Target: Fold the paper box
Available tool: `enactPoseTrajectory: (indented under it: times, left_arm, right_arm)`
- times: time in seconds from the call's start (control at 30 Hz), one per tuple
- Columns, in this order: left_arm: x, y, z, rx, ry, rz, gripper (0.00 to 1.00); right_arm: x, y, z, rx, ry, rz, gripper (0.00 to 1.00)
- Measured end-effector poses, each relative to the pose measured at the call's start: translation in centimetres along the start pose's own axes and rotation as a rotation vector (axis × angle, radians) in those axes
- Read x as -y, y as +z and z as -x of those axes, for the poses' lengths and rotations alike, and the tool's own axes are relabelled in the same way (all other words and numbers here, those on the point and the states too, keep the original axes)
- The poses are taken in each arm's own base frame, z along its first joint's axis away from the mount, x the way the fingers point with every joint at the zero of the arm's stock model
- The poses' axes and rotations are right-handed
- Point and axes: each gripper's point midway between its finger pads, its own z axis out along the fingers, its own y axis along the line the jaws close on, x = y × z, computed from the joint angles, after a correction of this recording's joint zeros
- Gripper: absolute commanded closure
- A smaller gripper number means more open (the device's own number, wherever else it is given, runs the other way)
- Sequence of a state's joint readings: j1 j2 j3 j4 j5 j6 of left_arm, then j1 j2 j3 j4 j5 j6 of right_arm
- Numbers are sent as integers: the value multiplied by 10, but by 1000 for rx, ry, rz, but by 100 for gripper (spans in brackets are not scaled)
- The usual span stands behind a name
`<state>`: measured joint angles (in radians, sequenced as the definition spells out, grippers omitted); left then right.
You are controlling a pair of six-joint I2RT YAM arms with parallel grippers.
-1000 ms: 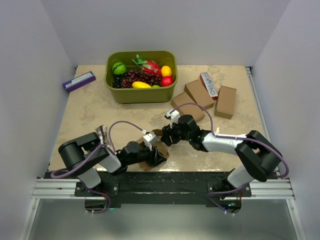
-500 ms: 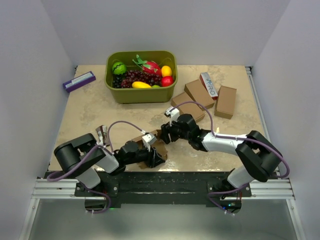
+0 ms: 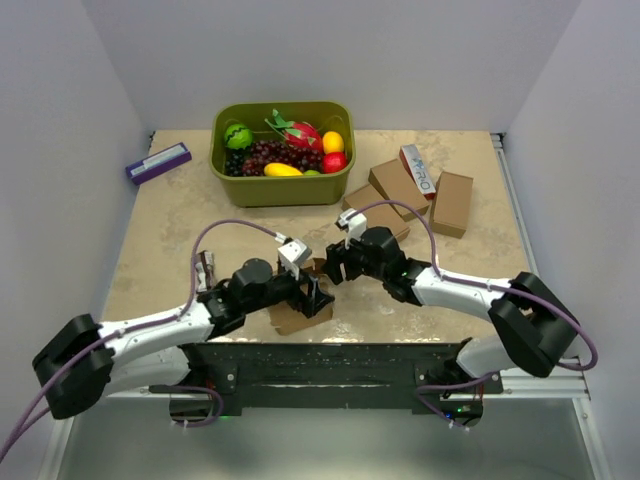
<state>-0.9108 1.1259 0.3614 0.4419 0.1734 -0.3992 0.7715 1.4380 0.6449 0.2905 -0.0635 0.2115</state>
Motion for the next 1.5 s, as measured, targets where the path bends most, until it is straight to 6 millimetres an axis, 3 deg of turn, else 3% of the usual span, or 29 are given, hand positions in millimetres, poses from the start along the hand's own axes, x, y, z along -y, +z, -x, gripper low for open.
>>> enactPoseTrajectory:
  times: [0.13,0.23,0.37,0.57,0.7,0.9,1.03,1.27,1.5]
  left_arm:
    - [-20,-18,44,44,-23,160,8]
    - [-53,-38,57,61,-81,303,7]
    - [-92,-64,41,31,-191,468,7]
    - [-114,-78,5,-15,-333,554,10]
    - [-122,-83,-13,-26,-408,589,15]
    - [-125,-85,-26,-10,-474,587,21]
    - [-121,-84,-21,30,-485,556,22]
    - [-113,-84,6,139,-481,499,23]
    - [-122,-85,1,148,-513,521,34]
  right_arm:
    - [-3,-8,10,37,10,6,29]
    - [-3,-9,9,35,14,4,30]
    - [-1,-9,9,36,22,-10,33]
    - [0,-9,7,34,22,-25,35]
    - [1,-9,5,27,23,-35,37]
    - [1,-9,5,25,23,-38,42]
    - [1,-9,4,25,23,-37,45]
    - [0,-2,-9,-15,18,-37,50]
    - [-4,2,-17,-34,7,-29,56]
